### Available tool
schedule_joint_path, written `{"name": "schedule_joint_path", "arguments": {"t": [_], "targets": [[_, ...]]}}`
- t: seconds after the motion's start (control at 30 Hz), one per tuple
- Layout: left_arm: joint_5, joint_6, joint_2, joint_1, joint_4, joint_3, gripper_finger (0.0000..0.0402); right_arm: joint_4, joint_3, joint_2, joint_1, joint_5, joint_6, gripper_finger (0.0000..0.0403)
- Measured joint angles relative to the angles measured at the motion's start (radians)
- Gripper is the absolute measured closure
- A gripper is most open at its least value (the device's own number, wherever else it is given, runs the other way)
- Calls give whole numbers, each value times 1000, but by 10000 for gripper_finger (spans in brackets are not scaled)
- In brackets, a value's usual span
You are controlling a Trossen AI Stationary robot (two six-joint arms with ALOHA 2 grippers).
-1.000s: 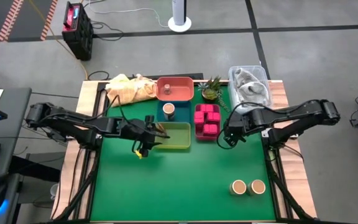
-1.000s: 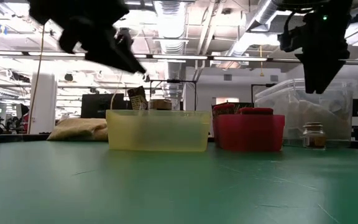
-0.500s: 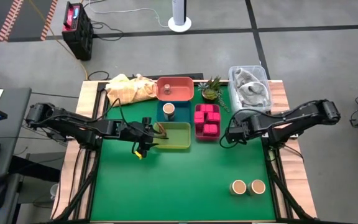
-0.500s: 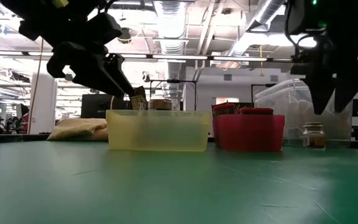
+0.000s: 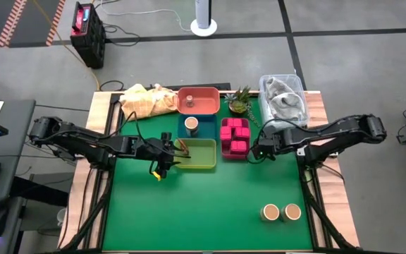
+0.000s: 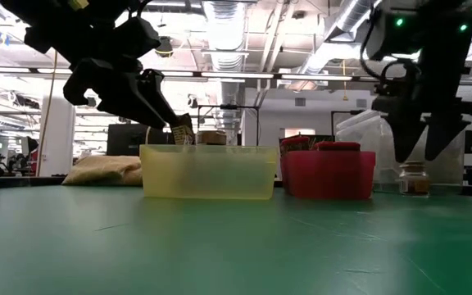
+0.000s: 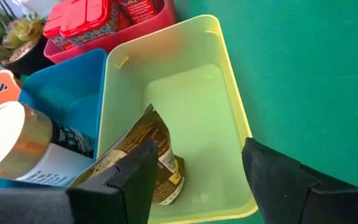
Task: Sort spices by type
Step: Put the transparent seasoning bottle into the orange bin
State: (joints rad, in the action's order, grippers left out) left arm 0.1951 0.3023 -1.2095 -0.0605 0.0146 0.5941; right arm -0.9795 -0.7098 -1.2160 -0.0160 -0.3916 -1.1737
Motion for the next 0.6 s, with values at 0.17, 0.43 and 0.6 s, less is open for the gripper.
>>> {"name": "schedule_joint_path", "arguments": {"t": [0.17, 0.43, 0.6], "targets": [[0, 0, 0, 0, -4, 0, 178, 67, 34, 0, 56, 13, 44, 35], [22, -1, 0, 0, -10, 0, 178, 185, 95, 0, 92, 69, 83, 80], [33, -1, 0, 0, -9, 0, 178, 182, 101, 0, 92, 75, 76, 135]]}}
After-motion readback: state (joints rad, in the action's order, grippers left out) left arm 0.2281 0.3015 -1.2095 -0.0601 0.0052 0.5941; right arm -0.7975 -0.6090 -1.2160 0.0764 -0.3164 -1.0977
